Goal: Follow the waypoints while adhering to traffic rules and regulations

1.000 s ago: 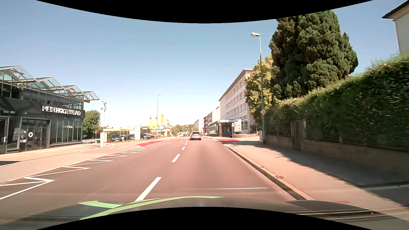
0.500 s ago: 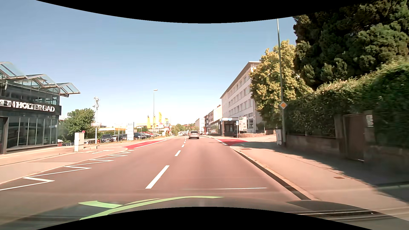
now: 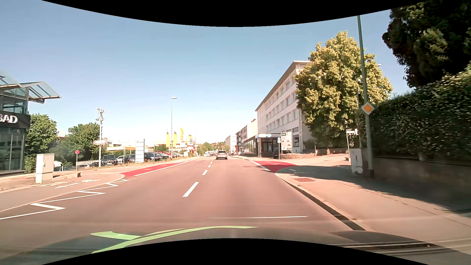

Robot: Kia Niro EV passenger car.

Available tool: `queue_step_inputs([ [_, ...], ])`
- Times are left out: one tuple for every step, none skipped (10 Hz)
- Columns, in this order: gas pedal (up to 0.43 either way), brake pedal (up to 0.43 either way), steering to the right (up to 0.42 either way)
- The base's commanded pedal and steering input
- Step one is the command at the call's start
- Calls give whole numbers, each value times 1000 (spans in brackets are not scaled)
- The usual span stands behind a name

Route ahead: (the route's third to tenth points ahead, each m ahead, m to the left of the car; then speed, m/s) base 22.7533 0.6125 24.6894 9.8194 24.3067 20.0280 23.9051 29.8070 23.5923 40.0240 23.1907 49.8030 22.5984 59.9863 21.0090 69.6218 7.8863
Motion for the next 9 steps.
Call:
queue_step_inputs([
  [0,30,-5],
  [0,61,-5],
  [0,91,-4],
  [0,104,-4],
  [0,116,-4],
  [0,128,-4],
  [0,128,-4],
  [0,140,-4],
  [0,152,-4],
])
